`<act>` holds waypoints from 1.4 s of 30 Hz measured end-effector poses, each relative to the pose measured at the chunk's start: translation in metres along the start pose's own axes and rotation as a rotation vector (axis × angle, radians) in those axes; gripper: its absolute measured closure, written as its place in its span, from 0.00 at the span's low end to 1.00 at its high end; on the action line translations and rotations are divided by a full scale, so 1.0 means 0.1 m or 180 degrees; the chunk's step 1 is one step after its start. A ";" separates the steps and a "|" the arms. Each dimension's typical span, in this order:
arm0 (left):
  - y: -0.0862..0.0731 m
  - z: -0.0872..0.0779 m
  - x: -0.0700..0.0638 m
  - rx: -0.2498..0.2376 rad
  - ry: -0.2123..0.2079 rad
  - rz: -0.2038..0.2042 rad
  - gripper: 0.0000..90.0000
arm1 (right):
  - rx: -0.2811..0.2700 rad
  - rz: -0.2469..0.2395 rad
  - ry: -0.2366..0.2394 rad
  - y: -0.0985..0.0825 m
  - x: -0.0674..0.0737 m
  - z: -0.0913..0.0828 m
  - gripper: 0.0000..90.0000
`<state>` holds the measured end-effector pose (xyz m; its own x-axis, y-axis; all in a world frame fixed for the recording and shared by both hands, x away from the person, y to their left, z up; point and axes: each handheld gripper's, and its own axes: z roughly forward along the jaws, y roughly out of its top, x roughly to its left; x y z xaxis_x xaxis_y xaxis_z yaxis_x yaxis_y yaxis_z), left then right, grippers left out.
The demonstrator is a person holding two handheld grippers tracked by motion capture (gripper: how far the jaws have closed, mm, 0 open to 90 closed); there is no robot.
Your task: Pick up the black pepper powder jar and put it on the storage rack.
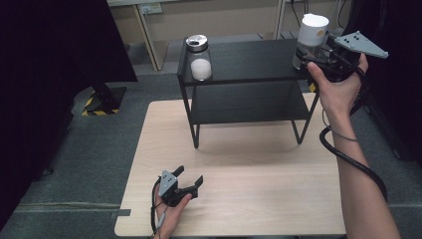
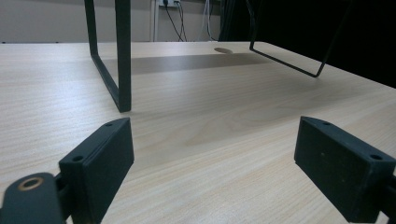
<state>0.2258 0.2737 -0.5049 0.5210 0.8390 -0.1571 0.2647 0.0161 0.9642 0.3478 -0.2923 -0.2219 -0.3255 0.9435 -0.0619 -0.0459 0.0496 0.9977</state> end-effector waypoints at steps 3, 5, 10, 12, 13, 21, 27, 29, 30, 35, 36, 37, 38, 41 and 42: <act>0.00 0.00 0.00 0.0003 0.0002 0.0005 0.12 | 0.0011 -0.0008 0.0015 -0.03 -0.01 -0.05 0.10; 0.00 0.00 0.00 0.0002 0.0002 0.0002 0.12 | 0.0015 0.0006 0.0031 -0.06 -0.03 -0.08 0.10; 0.00 0.00 0.00 -0.0009 0.0001 -0.0014 0.12 | -0.0001 0.0028 0.0058 -0.14 -0.06 -0.15 0.10; 0.00 0.00 0.00 -0.0005 0.0000 -0.0010 0.12 | -0.0019 0.0048 0.0067 -0.17 -0.07 -0.18 0.10; 0.00 0.00 0.00 0.0000 0.0000 -0.0009 0.12 | -0.0021 0.0057 0.0076 -0.19 -0.07 -0.20 0.10; 0.00 0.00 0.00 0.0001 0.0001 -0.0010 0.12 | -0.0053 0.0094 0.0138 -0.29 -0.10 -0.30 0.10; 0.00 0.00 0.00 0.0000 0.0001 -0.0011 0.12 | -0.0060 0.0057 0.0225 -0.35 -0.08 -0.37 0.10; 0.00 0.00 0.00 0.0000 0.0000 -0.0013 0.12 | -0.0069 0.0043 0.0238 -0.38 -0.07 -0.40 0.10; 0.00 0.00 0.00 -0.0001 0.0000 -0.0015 0.12 | -0.0070 0.0038 0.0245 -0.39 -0.06 -0.41 0.10; 0.00 0.00 0.00 0.0002 0.0001 -0.0012 0.12 | -0.0089 0.0040 0.0284 -0.45 -0.04 -0.48 0.10; 0.00 0.00 0.00 0.0001 0.0003 -0.0012 0.12 | -0.0091 0.0034 0.0291 -0.46 -0.03 -0.49 0.10; 0.00 0.00 0.00 0.0000 0.0004 -0.0009 0.12 | -0.0091 0.0026 0.0300 -0.47 -0.03 -0.50 0.10; 0.00 0.00 0.00 0.0000 0.0003 -0.0009 0.12 | -0.0088 0.0021 0.0310 -0.48 -0.02 -0.51 0.10; 0.00 0.00 0.00 -0.0001 0.0002 -0.0015 0.12 | -0.0087 0.0004 0.0326 -0.51 -0.01 -0.53 0.10; 0.00 0.00 0.00 -0.0001 0.0002 -0.0017 0.12 | -0.0088 -0.0001 0.0331 -0.53 -0.01 -0.54 0.10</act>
<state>0.2258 0.2739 -0.5049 0.5190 0.8393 -0.1621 0.2672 0.0208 0.9634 0.2996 -0.3134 -0.2758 -0.4217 0.9043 -0.0662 -0.0715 0.0396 0.9966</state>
